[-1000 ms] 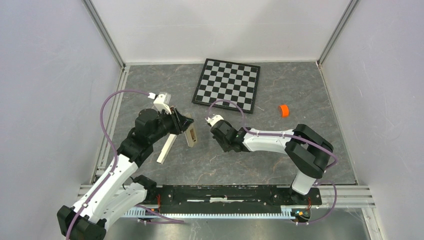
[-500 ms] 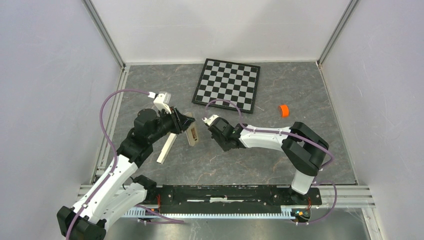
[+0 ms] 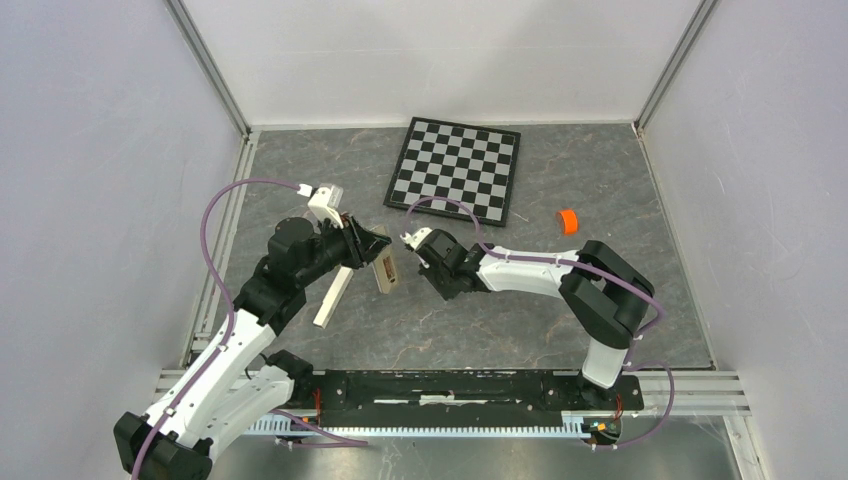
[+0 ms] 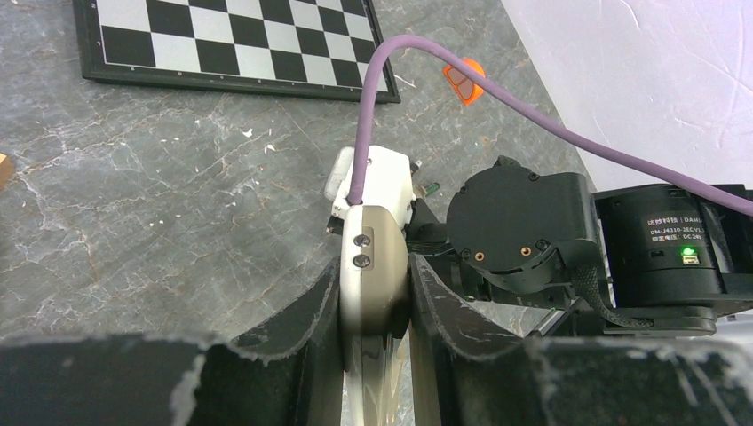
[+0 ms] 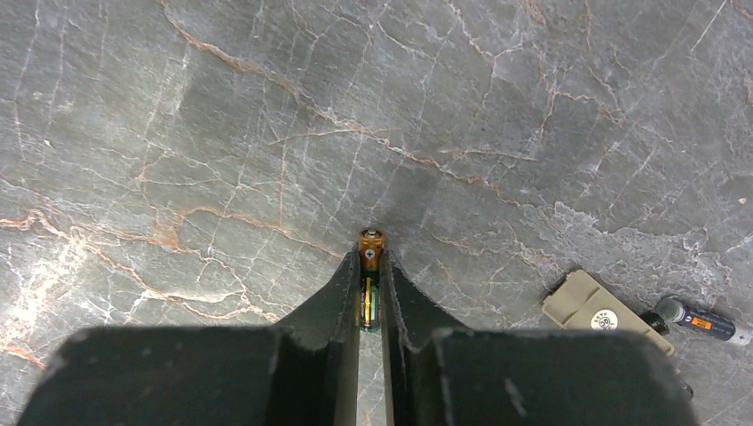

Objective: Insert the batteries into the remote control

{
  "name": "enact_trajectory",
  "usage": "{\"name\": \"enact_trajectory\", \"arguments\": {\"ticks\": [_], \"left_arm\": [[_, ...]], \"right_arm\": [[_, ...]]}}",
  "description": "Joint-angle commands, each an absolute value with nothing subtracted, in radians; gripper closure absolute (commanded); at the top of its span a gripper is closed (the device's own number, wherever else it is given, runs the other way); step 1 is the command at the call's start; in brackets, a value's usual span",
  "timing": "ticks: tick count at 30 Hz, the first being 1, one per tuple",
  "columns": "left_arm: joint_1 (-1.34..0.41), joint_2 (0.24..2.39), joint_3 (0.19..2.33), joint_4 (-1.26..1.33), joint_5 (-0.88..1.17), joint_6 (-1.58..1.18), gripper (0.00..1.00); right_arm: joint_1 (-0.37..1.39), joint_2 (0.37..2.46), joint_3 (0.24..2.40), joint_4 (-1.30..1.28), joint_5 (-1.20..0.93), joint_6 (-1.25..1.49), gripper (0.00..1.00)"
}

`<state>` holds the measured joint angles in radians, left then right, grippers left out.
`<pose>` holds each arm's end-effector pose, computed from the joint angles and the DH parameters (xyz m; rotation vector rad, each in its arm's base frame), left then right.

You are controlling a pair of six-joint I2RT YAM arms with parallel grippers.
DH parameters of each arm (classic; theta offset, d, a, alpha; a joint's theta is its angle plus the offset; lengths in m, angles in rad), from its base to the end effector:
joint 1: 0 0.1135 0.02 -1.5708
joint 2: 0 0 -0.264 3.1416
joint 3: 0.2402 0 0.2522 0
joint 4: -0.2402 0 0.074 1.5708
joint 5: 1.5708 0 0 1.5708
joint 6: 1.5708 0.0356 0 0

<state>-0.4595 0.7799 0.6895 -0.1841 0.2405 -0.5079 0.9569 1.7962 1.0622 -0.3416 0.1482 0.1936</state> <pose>0.1631 -0.0902 0.3074 0.1296 1.9294 -0.8842 0.2076 0.2855 0.1552 -0.9374 2.4689 0.1987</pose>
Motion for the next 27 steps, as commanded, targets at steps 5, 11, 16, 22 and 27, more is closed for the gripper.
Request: {"name": "enact_trajectory", "arguments": {"ticks": [5,11,16,22,27], "left_arm": [[-0.459,0.798,0.655,-0.096,0.289,-0.595,0.98],[-0.46,0.847,0.613,0.049,0.308,-0.726,0.98],[-0.463,0.9,0.58,0.161,0.303,-0.823,0.98],[-0.465,0.949,0.574,0.277,0.347,-0.877,0.98],[-0.466,0.955,0.581,0.293,0.353,-0.887,0.98]], "right_arm": [[0.942,1.675,0.916,-0.251,0.255,0.282,0.87],[0.941,1.412,0.768,-0.029,0.317,0.36,0.87],[0.94,1.217,0.699,0.098,0.311,0.408,0.86],[0.945,1.084,0.689,0.22,0.2,0.45,0.86],[0.959,1.065,0.705,0.297,0.159,0.465,0.86]]}}
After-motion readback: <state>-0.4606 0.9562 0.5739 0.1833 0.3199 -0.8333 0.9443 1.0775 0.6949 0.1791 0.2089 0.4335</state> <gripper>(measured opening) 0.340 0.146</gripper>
